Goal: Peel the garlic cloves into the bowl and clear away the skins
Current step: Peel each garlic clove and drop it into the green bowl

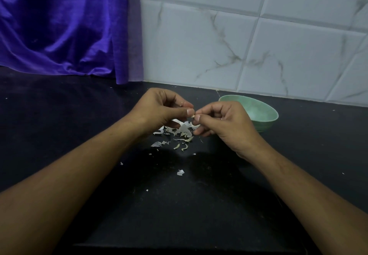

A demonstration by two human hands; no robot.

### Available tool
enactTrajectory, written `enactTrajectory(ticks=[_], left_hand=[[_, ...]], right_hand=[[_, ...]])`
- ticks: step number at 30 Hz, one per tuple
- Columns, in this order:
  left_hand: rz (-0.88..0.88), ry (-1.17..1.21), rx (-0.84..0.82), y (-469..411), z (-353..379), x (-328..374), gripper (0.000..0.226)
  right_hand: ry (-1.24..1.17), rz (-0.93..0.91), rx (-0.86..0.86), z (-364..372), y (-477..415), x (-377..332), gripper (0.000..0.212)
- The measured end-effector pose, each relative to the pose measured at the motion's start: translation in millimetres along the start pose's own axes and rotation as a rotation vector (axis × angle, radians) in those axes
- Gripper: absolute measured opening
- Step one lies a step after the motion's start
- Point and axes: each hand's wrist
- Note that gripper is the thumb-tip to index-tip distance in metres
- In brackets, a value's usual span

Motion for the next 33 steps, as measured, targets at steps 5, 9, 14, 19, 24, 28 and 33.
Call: enactTrajectory(ticks=[5,9,14,19,24,28,33], left_hand=[[0.033,-0.041,-0.011,1.0,1.3,0.1,0.008],[0.039,-0.031,-0.016,0.7,2.2,-0.2,0.008],[0.062,-0.029,-0.021,0.2,2.4,-0.9,0.009],[0.051,0.029,0.002,1.6,1.5,2.3,0.008],[0.031,0.035,0.013,0.9,-0.4,2.7,0.012],[0.025,0.029,0.008,0.7,0.6,1.8,0.010],[0.028,0.010,0.003,1.0,2.3,0.3,0.008]], right_hand=[[-0.032,0.037,-0.027,-0.3,1.2,1.2,0.005],[-0.069,0.050,-0.010,1.1,2.0,0.4,0.011],[-0.134,0.073,0.011,2.4,2.1,-0.1,0.011],[-0.169,0.066,-0.005,1.3,1.0,-1.0,0.003],[-0.130,0.028,-0.013,-1.0,0.9,-0.9,0.008],[-0.136,0.033,-0.015,-1.2,0.9,0.1,0.010],[-0.132,0.049,-0.008,0.3,1.1,0.4,0.006]])
Point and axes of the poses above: each hand's wrist, its own y-axis away from the middle knuckle, its own z-axis out of the palm, x = y × z, and after that the axes turned 13 degrees about y, right-handed
